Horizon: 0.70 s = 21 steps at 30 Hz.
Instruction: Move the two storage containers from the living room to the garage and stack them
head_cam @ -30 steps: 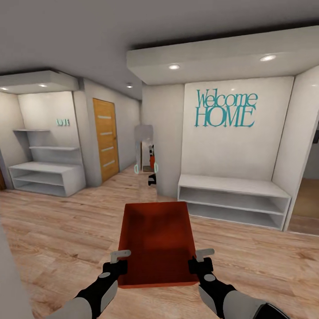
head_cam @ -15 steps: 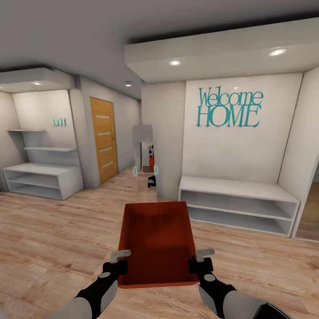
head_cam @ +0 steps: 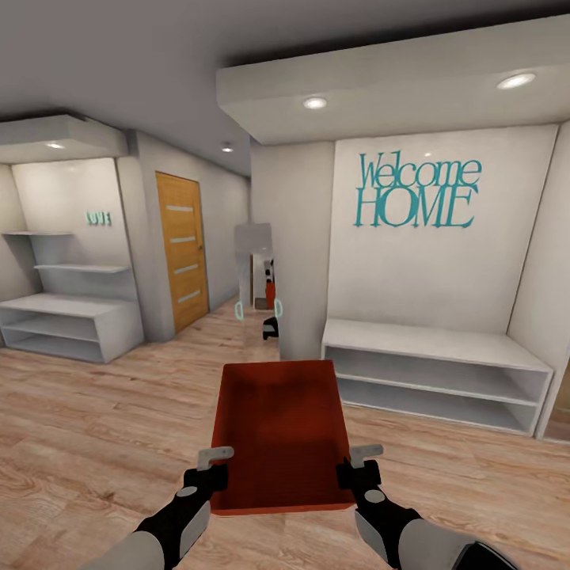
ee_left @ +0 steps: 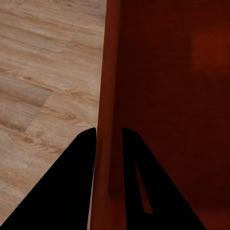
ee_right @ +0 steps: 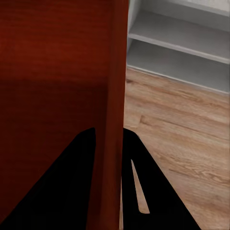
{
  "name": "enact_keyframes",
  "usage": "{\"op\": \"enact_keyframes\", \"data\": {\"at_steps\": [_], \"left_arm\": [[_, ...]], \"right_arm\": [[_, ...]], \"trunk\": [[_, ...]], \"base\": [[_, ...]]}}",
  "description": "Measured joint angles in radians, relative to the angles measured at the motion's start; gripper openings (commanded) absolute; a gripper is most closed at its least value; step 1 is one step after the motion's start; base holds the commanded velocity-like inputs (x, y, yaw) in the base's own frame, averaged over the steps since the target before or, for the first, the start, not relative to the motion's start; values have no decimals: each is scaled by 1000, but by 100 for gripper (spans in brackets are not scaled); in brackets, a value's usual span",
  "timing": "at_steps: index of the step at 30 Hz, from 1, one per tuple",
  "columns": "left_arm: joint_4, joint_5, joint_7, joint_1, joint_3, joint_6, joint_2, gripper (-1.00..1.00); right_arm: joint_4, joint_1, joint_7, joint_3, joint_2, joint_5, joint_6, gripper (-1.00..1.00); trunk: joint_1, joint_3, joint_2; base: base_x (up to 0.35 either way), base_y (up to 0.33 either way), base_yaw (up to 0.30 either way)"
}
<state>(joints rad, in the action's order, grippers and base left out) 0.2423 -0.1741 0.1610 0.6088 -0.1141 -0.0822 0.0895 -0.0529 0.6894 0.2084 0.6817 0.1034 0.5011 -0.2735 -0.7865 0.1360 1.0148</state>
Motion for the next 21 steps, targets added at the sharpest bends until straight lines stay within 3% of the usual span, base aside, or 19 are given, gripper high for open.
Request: {"op": "enact_keyframes", "data": {"at_steps": [8,21], "left_arm": [[0,0,0,0,0,0,0,-100],[0,0,1,0,0,-1,0,-100]], "right_arm": [[0,0,0,0,0,0,-1,-100],[0,0,0,0,0,0,-1,-100]], "trunk": [[0,0,0],[0,0,0]], "base": [[321,0,47],[321,0,254]]}}
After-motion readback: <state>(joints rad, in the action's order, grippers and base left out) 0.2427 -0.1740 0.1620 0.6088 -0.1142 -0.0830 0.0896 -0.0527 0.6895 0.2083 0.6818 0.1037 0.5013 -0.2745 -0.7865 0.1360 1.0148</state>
